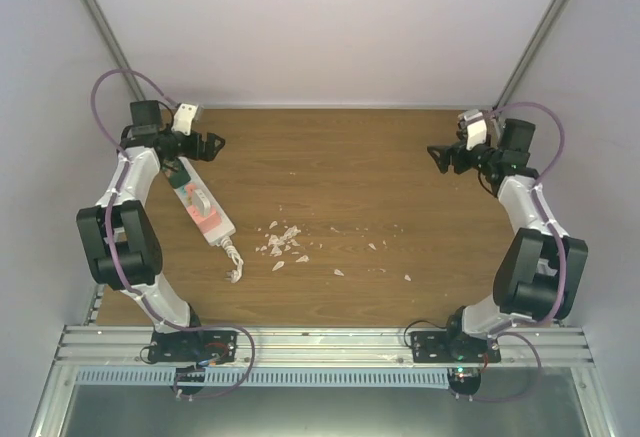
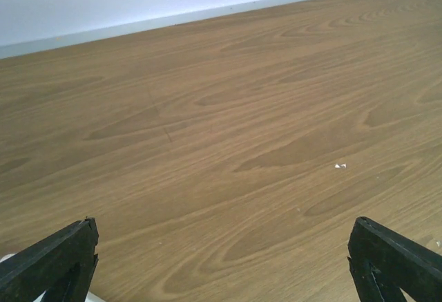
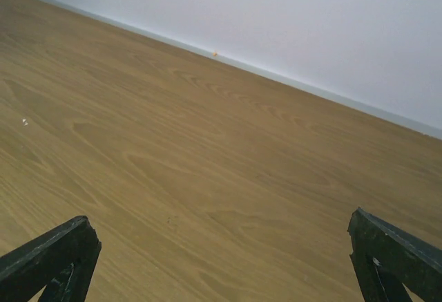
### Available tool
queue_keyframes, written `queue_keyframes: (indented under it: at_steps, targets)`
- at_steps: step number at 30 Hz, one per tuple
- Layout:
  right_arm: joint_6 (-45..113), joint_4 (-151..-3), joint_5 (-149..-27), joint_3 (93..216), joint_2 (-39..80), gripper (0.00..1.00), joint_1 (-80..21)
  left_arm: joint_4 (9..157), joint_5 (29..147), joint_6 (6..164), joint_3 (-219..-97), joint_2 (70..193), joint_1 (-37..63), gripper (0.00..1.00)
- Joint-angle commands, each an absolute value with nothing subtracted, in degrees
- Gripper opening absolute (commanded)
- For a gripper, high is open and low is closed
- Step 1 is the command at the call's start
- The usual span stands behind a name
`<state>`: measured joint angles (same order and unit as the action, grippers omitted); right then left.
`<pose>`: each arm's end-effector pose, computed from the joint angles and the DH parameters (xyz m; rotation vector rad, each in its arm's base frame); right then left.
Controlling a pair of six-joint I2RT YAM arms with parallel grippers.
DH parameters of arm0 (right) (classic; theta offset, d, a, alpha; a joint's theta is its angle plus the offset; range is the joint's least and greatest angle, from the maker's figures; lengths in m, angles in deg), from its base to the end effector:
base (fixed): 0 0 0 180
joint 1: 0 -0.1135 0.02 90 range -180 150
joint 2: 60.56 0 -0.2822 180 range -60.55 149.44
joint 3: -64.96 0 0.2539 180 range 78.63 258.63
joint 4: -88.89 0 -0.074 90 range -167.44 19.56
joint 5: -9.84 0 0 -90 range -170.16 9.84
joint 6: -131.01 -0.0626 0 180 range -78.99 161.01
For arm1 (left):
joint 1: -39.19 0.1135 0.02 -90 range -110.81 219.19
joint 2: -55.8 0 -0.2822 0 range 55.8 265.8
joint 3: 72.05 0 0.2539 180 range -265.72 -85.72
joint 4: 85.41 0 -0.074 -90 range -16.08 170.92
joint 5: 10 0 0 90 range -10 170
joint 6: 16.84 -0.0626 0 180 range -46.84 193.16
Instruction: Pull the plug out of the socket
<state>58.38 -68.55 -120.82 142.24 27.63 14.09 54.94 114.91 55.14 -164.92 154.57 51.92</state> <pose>0.3608 -0.0485 0.2805 -0.4528 1.9762 0.4193 0.4013 0.0539 0.2768 0.3859 2.1964 -0.4310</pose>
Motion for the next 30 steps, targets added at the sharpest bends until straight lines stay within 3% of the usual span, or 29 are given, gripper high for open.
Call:
queue_keyframes:
  at_steps: [1, 15, 30]
  targets:
    - [55.98, -71.12, -116.44, 139.61, 24.26, 1.00, 11.33, 58.83, 109.36, 58.85, -163.72, 151.53, 49.12, 0.99]
    - [50.81, -76.31, -119.00, 138.18, 24.31, 1.00, 2.28, 56.58, 110.10, 62.45, -164.02, 145.91, 46.75, 0.99]
    - [51.38, -77.35, -112.39, 148.03, 38.96, 1.00, -26.87, 57.40, 108.16, 62.88, -156.75, 132.08, 51.55, 0.99]
